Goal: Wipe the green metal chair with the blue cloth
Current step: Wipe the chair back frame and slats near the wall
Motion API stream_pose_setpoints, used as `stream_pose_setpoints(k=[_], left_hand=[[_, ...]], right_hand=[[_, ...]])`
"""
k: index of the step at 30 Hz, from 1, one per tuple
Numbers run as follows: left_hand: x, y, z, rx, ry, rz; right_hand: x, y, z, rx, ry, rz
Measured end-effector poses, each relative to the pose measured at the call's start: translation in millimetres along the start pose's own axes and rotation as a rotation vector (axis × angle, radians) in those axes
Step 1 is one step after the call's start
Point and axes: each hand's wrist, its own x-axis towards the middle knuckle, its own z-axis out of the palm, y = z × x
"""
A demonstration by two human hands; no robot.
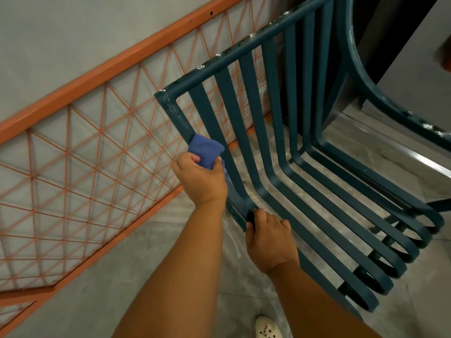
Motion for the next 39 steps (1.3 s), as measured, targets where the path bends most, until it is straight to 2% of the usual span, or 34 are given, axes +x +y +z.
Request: stream_pose_setpoints(k=[4,10,13,18,22,24,26,28,30,34,39], left_hand=[[28.1,8.7,-3.0,-0.049,0.104,0.128],[36.1,20.8,-17.9,-0.139,0.148,0.238],[46.2,22.0,-18.3,-0.084,0.139,0.263],[45.5,10.8,-11.3,-0.051,0.141,0.186],[30.6,-1.1,-6.8,-0.035,0.059,0.108],[27.5,-5.2,-6.5,-0.016,0.027,0.084],[28.0,-3.7,-7.7,-0.001,0.006,0.049],[27.5,1.5,-9.5,0.002,-0.016,0.025],[23.3,7.5,-11.3,-0.025,-0.033,0.016],[27.7,15.0,-14.4,-0.110,-0.022,-0.007],[54.4,28.1,-25.6,-0.081,0.074,0.135]], right_hand=[[0.4,-1.0,-1.6,0.015,-0.015,-0.001],[0.0,-0.8,-2.7,0.028,-0.025,0.014],[0.0,-1.4,-3.5,0.014,-0.026,0.013],[0.8,-1.1,-2.7,0.019,-0.019,0.011],[1.0,-4.3,-7.5,0.065,-0.027,0.026],[5.0,-11.0,-13.2,0.091,0.025,0.023],[16.7,-26.8,-20.8,0.162,0.164,-0.086],[36.9,-48.8,-26.9,0.221,0.227,-0.240],[55.5,-66.9,-31.7,0.211,0.206,-0.294],[67.9,-68.9,-42.7,0.034,0.108,-0.170],[67.1,-67.2,-55.7,0.095,0.038,-0.137]])
